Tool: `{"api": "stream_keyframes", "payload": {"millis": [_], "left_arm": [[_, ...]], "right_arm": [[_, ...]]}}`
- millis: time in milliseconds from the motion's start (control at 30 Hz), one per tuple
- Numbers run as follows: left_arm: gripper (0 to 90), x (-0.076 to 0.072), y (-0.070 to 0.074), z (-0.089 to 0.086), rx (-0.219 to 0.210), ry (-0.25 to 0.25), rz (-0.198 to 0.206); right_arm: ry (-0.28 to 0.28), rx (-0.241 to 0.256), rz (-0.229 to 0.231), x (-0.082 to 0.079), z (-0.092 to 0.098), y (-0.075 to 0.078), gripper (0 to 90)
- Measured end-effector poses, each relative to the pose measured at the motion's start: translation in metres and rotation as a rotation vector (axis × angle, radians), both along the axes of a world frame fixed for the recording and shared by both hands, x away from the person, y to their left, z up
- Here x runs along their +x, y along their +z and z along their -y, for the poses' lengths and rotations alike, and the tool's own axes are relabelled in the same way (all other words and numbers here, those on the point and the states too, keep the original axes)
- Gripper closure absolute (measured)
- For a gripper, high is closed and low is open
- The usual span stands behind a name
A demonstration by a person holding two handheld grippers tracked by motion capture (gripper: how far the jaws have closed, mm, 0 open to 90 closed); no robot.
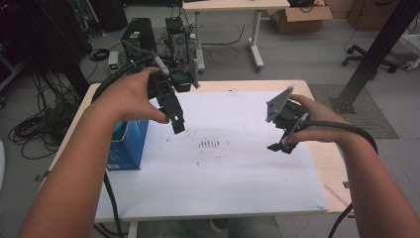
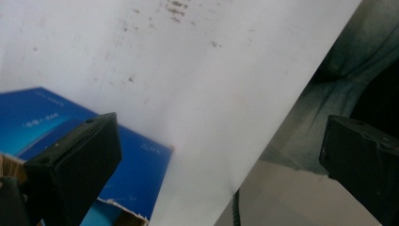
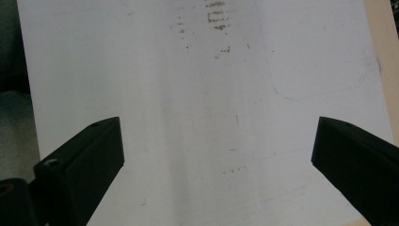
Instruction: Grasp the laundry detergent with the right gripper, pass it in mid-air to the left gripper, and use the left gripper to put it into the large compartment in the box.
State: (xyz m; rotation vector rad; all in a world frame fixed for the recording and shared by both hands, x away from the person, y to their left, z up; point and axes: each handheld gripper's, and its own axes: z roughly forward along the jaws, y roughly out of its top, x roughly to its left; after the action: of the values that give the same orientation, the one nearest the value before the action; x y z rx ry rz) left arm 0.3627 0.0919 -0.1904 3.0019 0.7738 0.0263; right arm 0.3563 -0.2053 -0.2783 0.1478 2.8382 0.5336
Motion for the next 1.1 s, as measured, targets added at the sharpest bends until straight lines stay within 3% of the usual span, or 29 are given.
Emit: {"api": "stream_keyframes", "payload": {"millis": [200,433,567,700,833,1100], "left_arm": [[0.2,-0.005,-0.010,0.018,0.025,-0.140,-0.016],[0.2,-0.004,-0.025,0.030,0.069,-0.193,-0.018],[0.2,-0.005,-0.038,0.039,0.075,-0.277,-0.027],[0.2,-0.005,-0.045,0.043,0.082,-0.320,-0.028],[0.2,-0.004,-0.048,0.044,0.094,-0.339,-0.039],[0.2,0.000,-0.053,0.038,0.109,-0.322,-0.042]], "right_arm": [[0.013,-0.040,-0.012,0.001,-0.003,0.005,2.9],[0.042,-0.079,-0.038,0.003,-0.008,0.002,3.2],[0.062,-0.092,-0.059,0.007,-0.011,-0.001,3.2],[0.076,-0.112,-0.077,0.010,-0.014,-0.006,3.4],[0.085,-0.137,-0.089,0.011,-0.017,-0.009,3.6],[0.079,-0.160,-0.101,0.013,-0.015,-0.010,3.6]]}}
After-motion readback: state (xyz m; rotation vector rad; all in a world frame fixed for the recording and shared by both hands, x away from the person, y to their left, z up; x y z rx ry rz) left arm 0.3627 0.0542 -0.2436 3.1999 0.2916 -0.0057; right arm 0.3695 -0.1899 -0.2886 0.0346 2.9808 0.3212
